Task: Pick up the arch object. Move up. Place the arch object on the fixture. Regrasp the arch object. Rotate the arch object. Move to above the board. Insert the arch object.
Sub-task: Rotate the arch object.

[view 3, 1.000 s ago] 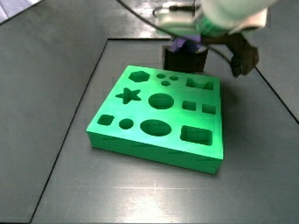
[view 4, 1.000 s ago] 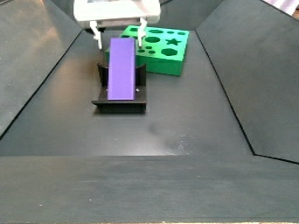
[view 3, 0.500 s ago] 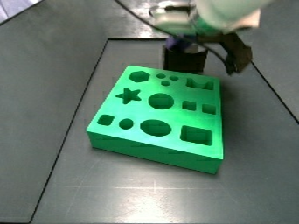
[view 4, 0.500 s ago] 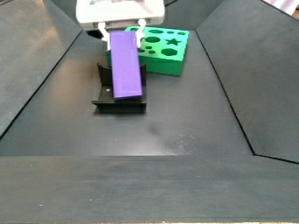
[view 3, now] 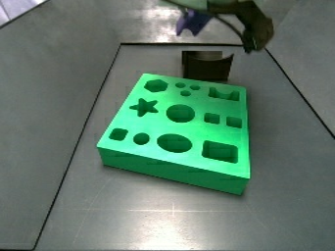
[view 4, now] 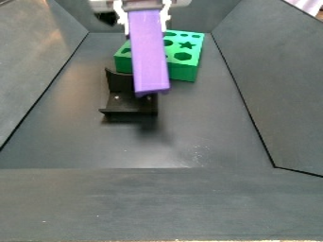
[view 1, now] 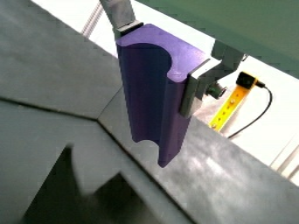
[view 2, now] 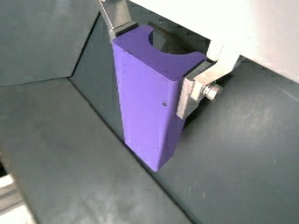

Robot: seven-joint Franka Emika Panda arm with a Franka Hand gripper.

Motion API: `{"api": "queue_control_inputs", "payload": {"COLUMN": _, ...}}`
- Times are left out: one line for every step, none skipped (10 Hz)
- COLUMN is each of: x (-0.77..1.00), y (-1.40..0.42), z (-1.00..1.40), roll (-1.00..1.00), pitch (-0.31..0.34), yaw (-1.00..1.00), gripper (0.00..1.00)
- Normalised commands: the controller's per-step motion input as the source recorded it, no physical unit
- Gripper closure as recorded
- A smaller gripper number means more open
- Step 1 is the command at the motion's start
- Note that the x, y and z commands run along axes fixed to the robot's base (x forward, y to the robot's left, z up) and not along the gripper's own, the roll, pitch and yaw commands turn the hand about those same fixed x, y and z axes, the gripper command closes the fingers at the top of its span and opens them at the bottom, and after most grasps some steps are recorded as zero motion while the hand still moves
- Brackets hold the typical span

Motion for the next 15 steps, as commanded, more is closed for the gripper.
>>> {"api": "queue_control_inputs", "payload": {"x": -1.0, "y": 0.19, "z": 0.66, "roll": -0.14, "pitch": -0.13, "yaw": -0.09, "gripper": 1.0}}
{"api": "queue_control_inputs", "payload": {"x": -1.0, "y": 0.17, "z": 0.6, "roll": -0.13, "pitch": -0.124, "yaw": -0.1, "gripper": 1.0}}
{"api": "queue_control_inputs", "payload": {"x": -1.0, "y": 0.15, "z": 0.54, "roll": -0.13, "pitch": -0.113, "yaw": -0.11, "gripper": 1.0}}
{"api": "queue_control_inputs", "payload": {"x": -1.0, "y": 0.13, "z": 0.44, "roll": -0.14, "pitch": -0.097, "yaw": -0.12, "gripper": 1.0}}
{"api": "queue_control_inputs", "payload": {"x": -1.0, "y": 0.12, "z": 0.35, "roll": -0.14, "pitch": -0.087, "yaw": -0.12, "gripper": 1.0}}
{"api": "queue_control_inputs", "payload": {"x": -1.0, "y": 0.11, "z": 0.29, "roll": -0.13, "pitch": -0.076, "yaw": -0.11, "gripper": 1.0}}
{"api": "queue_control_inputs", "payload": {"x": -1.0, "y": 0.09, "z": 0.24, "roll": -0.13, "pitch": -0.058, "yaw": -0.11, "gripper": 1.0}}
{"api": "queue_control_inputs", "payload": {"x": -1.0, "y": 0.08, "z": 0.21, "roll": -0.14, "pitch": -0.045, "yaw": -0.11, "gripper": 1.0}}
{"api": "queue_control_inputs", "payload": {"x": -1.0, "y": 0.08, "z": 0.19, "roll": -0.14, "pitch": -0.045, "yaw": -0.1, "gripper": 1.0}}
{"api": "queue_control_inputs", "payload": {"x": -0.99, "y": 0.07, "z": 0.14, "roll": -0.14, "pitch": -0.041, "yaw": -0.09, "gripper": 1.0}}
{"api": "queue_control_inputs", "payload": {"x": -0.85, "y": 0.05, "z": 0.1, "roll": -0.14, "pitch": -0.035, "yaw": -0.08, "gripper": 1.0}}
{"api": "queue_control_inputs", "payload": {"x": -0.75, "y": 0.05, "z": 0.07, "roll": -0.15, "pitch": -0.039, "yaw": -0.07, "gripper": 1.0}}
{"api": "queue_control_inputs", "payload": {"x": -0.64, "y": 0.04, "z": 0.06, "roll": -0.15, "pitch": -0.042, "yaw": -0.07, "gripper": 1.0}}
{"api": "queue_control_inputs", "payload": {"x": -0.54, "y": 0.04, "z": 0.05, "roll": -0.15, "pitch": -0.043, "yaw": -0.06, "gripper": 1.0}}
{"api": "queue_control_inputs", "payload": {"x": -0.39, "y": 0.03, "z": 0.05, "roll": -0.15, "pitch": -0.051, "yaw": -0.06, "gripper": 1.0}}
